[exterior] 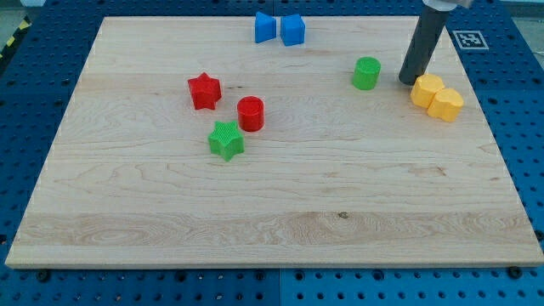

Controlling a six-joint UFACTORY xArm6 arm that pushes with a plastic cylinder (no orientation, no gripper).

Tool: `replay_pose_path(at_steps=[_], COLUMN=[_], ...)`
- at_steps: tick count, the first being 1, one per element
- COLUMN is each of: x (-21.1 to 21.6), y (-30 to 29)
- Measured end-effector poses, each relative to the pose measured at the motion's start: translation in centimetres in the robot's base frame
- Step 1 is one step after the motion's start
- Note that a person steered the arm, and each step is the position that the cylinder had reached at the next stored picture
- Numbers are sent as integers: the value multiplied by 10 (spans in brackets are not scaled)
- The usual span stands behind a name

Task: Move the green circle to the bottom right

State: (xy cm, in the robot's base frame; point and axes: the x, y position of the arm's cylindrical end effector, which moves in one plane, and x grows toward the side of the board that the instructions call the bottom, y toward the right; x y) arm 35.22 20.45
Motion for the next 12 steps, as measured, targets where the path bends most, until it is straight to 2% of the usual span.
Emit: replay_pose_path(at_steps=[3,5,7,8,9,10,12], x=[1,-12,-23,-50,-64,-64,-33], y=[-8,-65,-64,-68,-114,-124,-124])
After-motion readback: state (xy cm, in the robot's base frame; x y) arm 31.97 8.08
